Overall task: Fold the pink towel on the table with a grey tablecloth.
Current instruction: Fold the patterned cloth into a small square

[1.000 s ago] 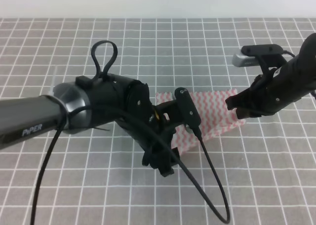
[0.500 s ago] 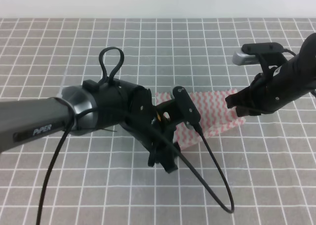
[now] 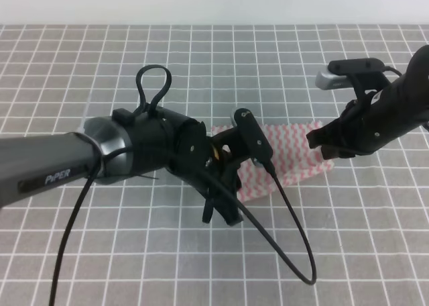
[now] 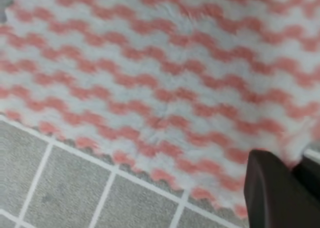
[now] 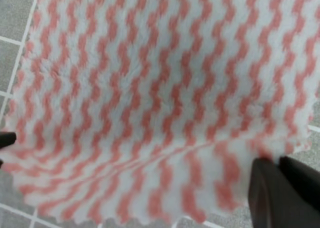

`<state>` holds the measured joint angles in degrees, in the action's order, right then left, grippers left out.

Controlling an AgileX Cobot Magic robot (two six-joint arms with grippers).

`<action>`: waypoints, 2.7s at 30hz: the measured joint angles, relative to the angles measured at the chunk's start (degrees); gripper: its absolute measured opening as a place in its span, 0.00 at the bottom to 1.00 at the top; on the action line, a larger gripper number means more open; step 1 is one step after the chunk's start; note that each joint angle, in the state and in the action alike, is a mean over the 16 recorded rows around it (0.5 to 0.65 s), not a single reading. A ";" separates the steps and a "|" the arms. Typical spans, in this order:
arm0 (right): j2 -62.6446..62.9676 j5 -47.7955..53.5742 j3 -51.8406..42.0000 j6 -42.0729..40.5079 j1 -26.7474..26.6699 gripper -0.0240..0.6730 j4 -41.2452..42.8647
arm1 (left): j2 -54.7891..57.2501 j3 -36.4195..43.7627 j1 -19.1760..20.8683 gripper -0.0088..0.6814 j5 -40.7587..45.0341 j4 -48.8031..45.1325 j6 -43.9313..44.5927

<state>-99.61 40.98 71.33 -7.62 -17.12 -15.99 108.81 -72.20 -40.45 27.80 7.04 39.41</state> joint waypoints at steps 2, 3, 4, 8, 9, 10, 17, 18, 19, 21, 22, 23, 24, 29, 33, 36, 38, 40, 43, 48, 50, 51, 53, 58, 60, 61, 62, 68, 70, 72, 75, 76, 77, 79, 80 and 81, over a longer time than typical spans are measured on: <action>-0.21 0.00 0.00 -0.01 0.00 0.01 0.06 | 0.00 0.00 0.00 0.01 -0.79 -0.14 -0.50; -0.33 -0.02 0.00 -0.01 0.00 0.01 0.09 | -0.08 0.00 0.00 0.01 -1.23 -0.43 -1.07; -0.44 -0.05 0.00 -0.01 0.00 0.01 0.12 | -0.08 0.00 0.00 0.01 -1.60 -0.69 -1.60; -0.79 -0.36 0.00 -0.01 0.01 0.01 0.21 | -0.31 0.00 -0.01 0.01 -2.79 -2.84 -4.97; -0.88 -0.49 0.00 -0.01 0.01 0.01 0.22 | -0.23 0.00 -0.01 0.01 -3.03 -3.44 -5.91; -0.96 -0.63 0.00 -0.01 0.01 0.01 0.23 | -0.23 0.00 -0.01 0.01 -3.25 -4.07 -6.86; -1.34 -1.78 0.00 -0.01 0.00 0.01 0.33 | -0.31 -0.03 0.00 0.01 -5.38 -8.35 -13.53; -1.35 -1.96 0.00 -0.01 0.00 0.01 0.35 | -0.31 -0.04 0.01 0.01 -5.69 -8.87 -14.37; -1.41 -2.12 0.01 -0.01 -0.01 0.01 0.36 | -0.23 -0.04 0.04 0.01 -5.91 -9.19 -14.92; -1.41 -2.51 0.01 -0.01 -0.01 0.01 0.42 | -0.19 -0.08 0.17 0.01 -6.40 -9.71 -15.87; -1.47 -2.66 0.01 0.00 -0.01 0.01 0.45 | -0.06 -0.12 0.23 0.01 -6.65 -9.81 -16.26; -1.47 -2.82 0.01 0.00 -0.01 0.01 0.47 | 0.11 -0.21 0.30 0.01 -6.89 -9.84 -16.46; -1.54 -2.96 0.01 0.00 -0.02 0.01 0.51 | 0.30 -0.34 0.37 0.01 -7.13 -9.83 -16.62; -1.79 -3.56 0.03 0.02 -0.05 0.01 0.96 | 1.42 -1.89 0.71 0.01 -7.66 -9.79 -17.45; -1.93 -4.16 0.03 0.02 -0.06 0.01 1.52 | 2.81 -4.00 0.98 0.01 -6.80 -9.77 -17.67; -2.12 -4.61 0.05 0.03 -0.07 0.01 1.93 | 4.06 -5.83 1.08 0.01 -5.95 -9.77 -17.67; -2.33 -4.91 0.05 0.03 -0.07 0.01 2.19 | 4.89 -7.06 1.10 0.01 -5.37 -9.77 -17.69; -2.59 -5.23 0.05 0.03 -0.06 0.01 2.45 | 5.60 -8.15 1.10 0.01 -4.77 -9.82 -17.70; -3.13 -5.75 0.06 0.02 -0.06 0.01 2.72 | 6.49 -9.34 1.14 0.01 -4.05 -10.01 -17.87; -4.13 -7.09 0.07 0.02 -0.05 0.01 2.85 | 7.10 -10.39 1.55 0.01 -3.72 -10.72 -19.14; -4.47 -7.76 0.07 0.02 -0.05 0.01 2.86 | 7.28 -10.56 1.79 0.01 -3.88 -11.12 -19.70; -4.60 -8.14 0.07 0.01 -0.04 0.01 2.86 | 7.32 -10.63 1.92 0.01 -3.96 -11.32 -19.98; -4.88 -8.87 0.07 0.01 -0.04 0.01 2.86 | 7.35 -10.73 2.20 0.01 -4.21 -11.73 -20.56; -5.14 -10.84 0.07 0.01 -0.04 0.01 2.85 | 7.50 -10.90 2.87 0.01 -5.17 -12.56 -21.87; -5.22 -11.44 0.07 0.01 -0.05 0.01 2.85 | 7.54 -10.95 3.09 0.01 -5.62 -12.82 -22.13; -5.22 -11.76 0.07 0.01 -0.05 0.01 2.85 | 7.68 -10.96 3.15 0.01 -5.82 -12.88 -22.15; -5.22 -12.05 0.07 0.01 -0.05 0.01 2.85 | 7.74 -10.97 3.22 0.01 -6.05 -12.94 -22.18; -5.43 -13.68 0.10 0.02 -0.06 0.01 2.83 | 8.18 -10.97 3.34 0.01 -7.64 -13.22 -22.20; -5.50 -14.06 0.11 0.03 -0.07 0.01 2.84 | 8.37 -10.97 3.34 0.01 -8.16 -13.35 -22.19; -5.55 -14.49 0.11 0.03 -0.07 0.01 2.84 | 8.54 -10.97 3.36 0.01 -8.61 -13.54 -22.21; -5.67 -15.20 0.10 0.03 -0.06 0.01 2.83 | 8.72 -10.96 3.40 0.01 -9.27 -13.85 -22.25; -5.69 -15.47 0.09 0.02 -0.06 0.01 2.82 | 8.89 -10.96 3.39 0.01 -9.47 -13.94 -22.25; -5.76 -15.68 0.09 0.02 -0.06 0.01 2.82 | 9.00 -10.96 3.39 0.01 -9.70 -14.03 -22.26; -5.88 -16.16 0.08 0.02 -0.05 0.01 2.80 | 9.17 -11.01 3.43 0.01 -10.14 -14.23 -22.27; -6.00 -16.30 0.08 0.02 -0.05 0.01 2.80 | 9.31 -11.06 3.45 0.01 -10.32 -14.30 -22.28; -6.10 -16.47 0.08 0.02 -0.05 0.01 2.80 | 9.47 -11.17 3.49 0.01 -10.43 -14.37 -22.30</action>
<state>-105.72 24.51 71.41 -7.59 -17.17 -13.18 118.27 -83.38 -36.96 17.37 -7.33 17.12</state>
